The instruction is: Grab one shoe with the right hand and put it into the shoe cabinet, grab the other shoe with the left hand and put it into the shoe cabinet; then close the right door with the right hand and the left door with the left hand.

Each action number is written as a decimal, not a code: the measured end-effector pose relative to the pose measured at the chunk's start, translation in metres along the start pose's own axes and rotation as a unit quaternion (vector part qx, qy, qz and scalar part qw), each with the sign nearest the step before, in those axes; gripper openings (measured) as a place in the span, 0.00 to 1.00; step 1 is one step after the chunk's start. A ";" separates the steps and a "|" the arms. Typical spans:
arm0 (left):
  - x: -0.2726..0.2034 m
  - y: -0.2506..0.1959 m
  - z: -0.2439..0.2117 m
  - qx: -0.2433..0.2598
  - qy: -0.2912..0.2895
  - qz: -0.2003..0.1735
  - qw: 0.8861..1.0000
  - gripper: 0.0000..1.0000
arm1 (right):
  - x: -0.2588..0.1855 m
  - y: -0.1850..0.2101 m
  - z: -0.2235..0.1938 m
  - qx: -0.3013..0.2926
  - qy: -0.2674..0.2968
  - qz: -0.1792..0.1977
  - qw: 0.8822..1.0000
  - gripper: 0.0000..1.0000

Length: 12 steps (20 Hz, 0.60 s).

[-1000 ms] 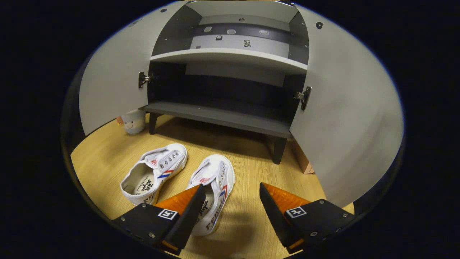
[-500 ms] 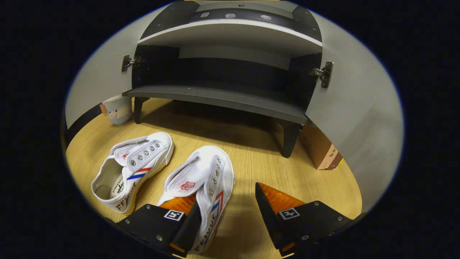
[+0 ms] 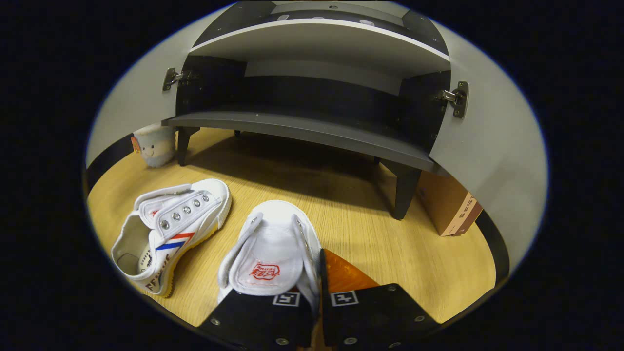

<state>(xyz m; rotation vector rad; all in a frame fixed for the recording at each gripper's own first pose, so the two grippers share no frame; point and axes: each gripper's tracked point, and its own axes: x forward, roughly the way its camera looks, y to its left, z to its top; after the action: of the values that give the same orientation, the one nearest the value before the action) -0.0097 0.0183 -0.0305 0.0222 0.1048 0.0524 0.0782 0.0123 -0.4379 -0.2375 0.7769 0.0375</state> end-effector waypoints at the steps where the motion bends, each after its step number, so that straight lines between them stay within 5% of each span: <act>1: 0.000 -0.001 0.002 0.001 -0.002 -0.001 1.000 0.96 | 0.000 0.001 0.000 0.001 0.000 0.001 1.000 0.08; 7: 0.000 -0.004 0.000 -0.003 -0.005 -0.005 1.000 0.96 | -0.045 -0.003 0.033 0.013 -0.042 0.006 0.999 0.06; 12: 0.001 -0.010 -0.002 -0.012 -0.011 -0.018 1.000 0.96 | -0.132 -0.012 0.119 0.056 -0.126 0.016 0.990 0.06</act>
<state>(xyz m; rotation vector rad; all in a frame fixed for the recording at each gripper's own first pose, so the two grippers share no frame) -0.0079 0.0081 -0.0327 -0.0033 0.0820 0.0165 0.0678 0.0349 -0.2618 -0.1097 0.5292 0.0526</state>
